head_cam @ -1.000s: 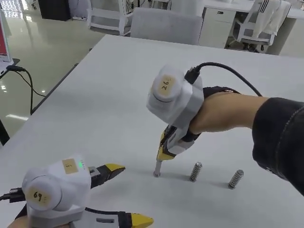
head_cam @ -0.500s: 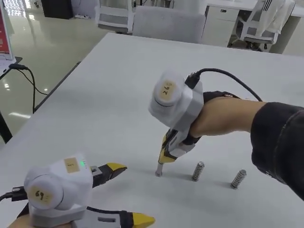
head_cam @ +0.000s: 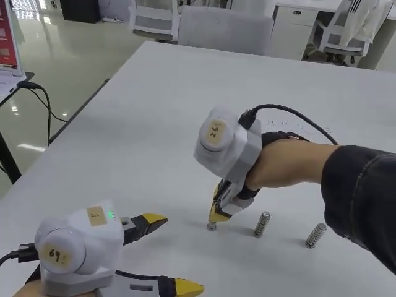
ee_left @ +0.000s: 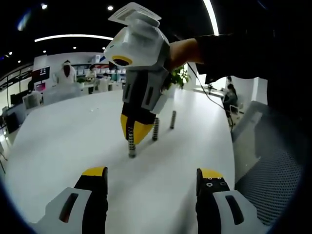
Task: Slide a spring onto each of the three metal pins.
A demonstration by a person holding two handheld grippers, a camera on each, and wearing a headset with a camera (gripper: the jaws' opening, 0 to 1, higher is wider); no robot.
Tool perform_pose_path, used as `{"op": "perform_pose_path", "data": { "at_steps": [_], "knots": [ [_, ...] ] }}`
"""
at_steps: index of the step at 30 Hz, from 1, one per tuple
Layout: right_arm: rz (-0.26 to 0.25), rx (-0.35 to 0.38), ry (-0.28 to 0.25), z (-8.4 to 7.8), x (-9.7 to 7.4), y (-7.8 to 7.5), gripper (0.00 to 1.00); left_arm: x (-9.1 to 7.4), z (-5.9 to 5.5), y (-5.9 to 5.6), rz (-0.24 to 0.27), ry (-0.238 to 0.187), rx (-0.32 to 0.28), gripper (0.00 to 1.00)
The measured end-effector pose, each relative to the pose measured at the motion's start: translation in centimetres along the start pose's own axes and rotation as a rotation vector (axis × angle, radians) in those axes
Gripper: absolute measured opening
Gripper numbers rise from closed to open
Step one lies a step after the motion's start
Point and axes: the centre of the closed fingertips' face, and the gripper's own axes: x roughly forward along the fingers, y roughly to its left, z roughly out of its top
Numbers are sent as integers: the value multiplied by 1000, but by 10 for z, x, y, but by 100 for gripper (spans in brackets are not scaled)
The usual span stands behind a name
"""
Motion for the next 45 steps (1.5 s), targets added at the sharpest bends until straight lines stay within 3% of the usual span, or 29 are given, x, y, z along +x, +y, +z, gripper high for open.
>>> {"op": "perform_pose_path", "data": {
  "at_steps": [17,35,45],
  "knots": [
    [36,4,24,-4,9,13,8,0,-1,-2,0,3,0,70],
    [39,-8,31,-6,16,13,9,1,-1,0,3,3,-3,69],
    [35,-6,20,-8,16,12,16,2,0,-1,2,5,0,69]
  ]
}}
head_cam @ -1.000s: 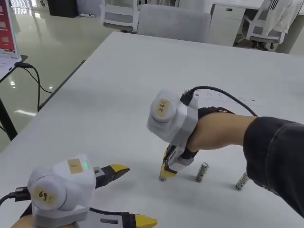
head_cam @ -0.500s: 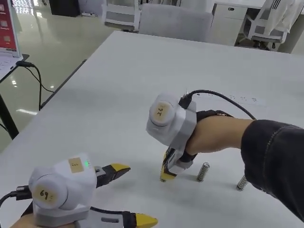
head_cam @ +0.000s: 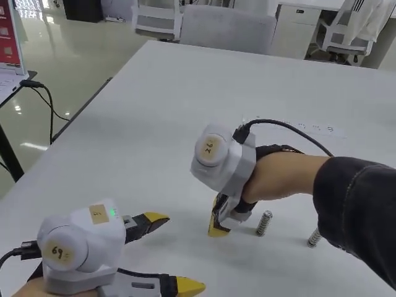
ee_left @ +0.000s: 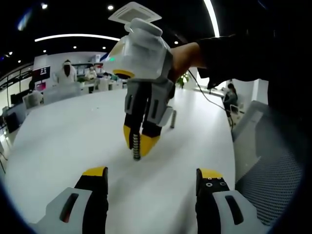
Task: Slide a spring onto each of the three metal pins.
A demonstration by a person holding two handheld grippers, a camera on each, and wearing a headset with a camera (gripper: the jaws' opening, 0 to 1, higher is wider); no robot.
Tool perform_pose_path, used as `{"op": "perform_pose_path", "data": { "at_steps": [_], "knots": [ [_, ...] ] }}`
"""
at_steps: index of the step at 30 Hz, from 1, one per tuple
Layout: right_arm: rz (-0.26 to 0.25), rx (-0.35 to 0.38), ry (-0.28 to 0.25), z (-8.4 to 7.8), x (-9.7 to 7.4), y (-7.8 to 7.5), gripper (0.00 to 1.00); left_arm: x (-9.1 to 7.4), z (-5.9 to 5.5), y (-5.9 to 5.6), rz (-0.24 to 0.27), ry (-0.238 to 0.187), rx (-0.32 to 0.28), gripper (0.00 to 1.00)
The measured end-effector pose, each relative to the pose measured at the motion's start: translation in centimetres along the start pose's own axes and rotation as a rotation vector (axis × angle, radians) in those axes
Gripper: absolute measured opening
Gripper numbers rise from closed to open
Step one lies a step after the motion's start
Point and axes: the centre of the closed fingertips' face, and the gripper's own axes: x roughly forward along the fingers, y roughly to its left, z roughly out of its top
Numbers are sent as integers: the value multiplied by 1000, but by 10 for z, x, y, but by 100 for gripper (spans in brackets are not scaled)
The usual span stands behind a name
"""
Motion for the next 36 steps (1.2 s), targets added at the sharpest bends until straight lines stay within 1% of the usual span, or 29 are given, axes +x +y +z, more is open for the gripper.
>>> {"op": "perform_pose_path", "data": {
  "at_steps": [11,15,18,20,26,36],
  "knots": [
    [-11,23,-15,-8,-5,-2,23,0,1,0,-1,2,3,70],
    [-22,43,-29,-11,-9,-5,26,0,2,-1,-5,3,7,70],
    [-32,56,-35,-16,-10,-7,30,0,2,-2,-8,6,9,70],
    [-35,64,-35,-20,-11,-8,31,1,3,-2,-9,6,10,70],
    [-47,89,-43,-30,-13,-10,37,2,5,-4,-16,10,19,70],
    [-72,129,-65,-43,-21,-15,44,4,5,-6,-25,17,26,70]
  ]
}}
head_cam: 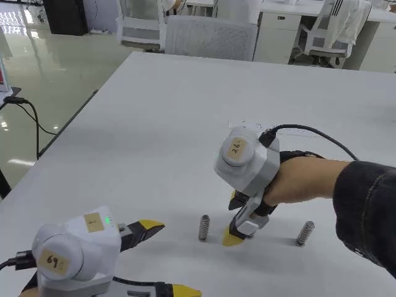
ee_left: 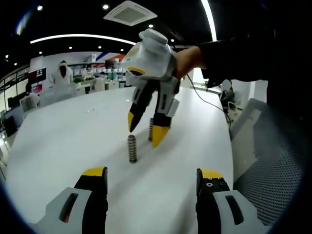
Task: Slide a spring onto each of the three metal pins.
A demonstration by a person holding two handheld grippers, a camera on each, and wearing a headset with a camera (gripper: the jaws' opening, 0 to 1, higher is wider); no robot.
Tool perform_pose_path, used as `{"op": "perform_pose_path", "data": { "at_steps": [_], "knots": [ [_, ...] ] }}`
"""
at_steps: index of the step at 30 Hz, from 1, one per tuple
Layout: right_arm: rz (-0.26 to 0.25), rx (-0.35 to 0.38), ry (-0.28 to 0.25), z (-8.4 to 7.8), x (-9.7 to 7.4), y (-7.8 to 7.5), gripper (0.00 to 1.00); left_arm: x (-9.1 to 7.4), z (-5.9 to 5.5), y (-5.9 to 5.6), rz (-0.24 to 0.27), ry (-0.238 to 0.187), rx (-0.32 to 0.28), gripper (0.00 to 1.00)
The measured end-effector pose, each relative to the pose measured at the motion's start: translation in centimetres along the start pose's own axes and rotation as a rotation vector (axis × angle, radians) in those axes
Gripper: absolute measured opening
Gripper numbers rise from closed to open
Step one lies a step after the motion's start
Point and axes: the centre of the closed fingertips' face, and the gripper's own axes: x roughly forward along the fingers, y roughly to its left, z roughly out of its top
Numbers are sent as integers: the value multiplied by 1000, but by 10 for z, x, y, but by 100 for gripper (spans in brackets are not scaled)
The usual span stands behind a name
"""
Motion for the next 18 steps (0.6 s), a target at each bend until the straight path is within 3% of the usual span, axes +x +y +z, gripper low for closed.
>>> {"op": "perform_pose_path", "data": {
  "at_steps": [18],
  "knots": [
    [-57,79,-69,-22,-12,-8,58,0,1,0,0,0,5,70]
  ]
}}
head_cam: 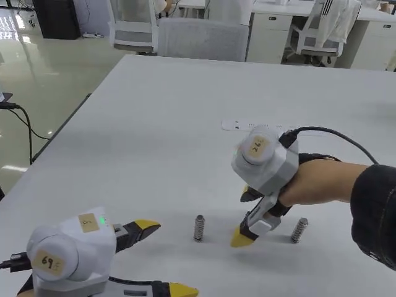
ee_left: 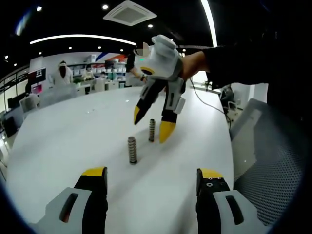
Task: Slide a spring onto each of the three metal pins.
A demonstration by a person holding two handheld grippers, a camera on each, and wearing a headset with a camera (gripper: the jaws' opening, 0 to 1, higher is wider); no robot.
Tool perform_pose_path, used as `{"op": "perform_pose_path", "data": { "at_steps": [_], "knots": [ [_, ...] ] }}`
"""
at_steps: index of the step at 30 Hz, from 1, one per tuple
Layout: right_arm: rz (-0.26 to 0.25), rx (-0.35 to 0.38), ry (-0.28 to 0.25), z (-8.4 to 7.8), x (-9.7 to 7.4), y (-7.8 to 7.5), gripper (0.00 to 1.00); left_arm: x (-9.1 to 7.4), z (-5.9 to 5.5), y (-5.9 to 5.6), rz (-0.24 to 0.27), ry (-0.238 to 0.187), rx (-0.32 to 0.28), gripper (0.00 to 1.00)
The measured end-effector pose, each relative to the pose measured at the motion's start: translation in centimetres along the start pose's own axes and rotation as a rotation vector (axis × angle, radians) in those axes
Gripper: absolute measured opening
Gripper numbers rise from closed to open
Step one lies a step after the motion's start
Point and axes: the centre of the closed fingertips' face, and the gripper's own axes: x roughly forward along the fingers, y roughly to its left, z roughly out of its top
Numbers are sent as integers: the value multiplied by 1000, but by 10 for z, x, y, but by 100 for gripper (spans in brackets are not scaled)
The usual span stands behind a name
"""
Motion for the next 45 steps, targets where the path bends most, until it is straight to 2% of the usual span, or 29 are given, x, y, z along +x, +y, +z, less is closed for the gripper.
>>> {"op": "perform_pose_path", "data": {
  "at_steps": [20,34,41,45],
  "knots": [
    [-78,127,-116,-25,-23,-13,69,3,1,-4,-7,3,7,71],
    [-146,155,-177,-33,-36,-19,76,4,3,-1,-6,-1,9,71],
    [-183,182,-212,-42,-44,-22,79,5,6,0,-9,-2,13,71],
    [-193,190,-215,-49,-46,-22,80,6,7,0,-11,1,16,71]
  ]
}}
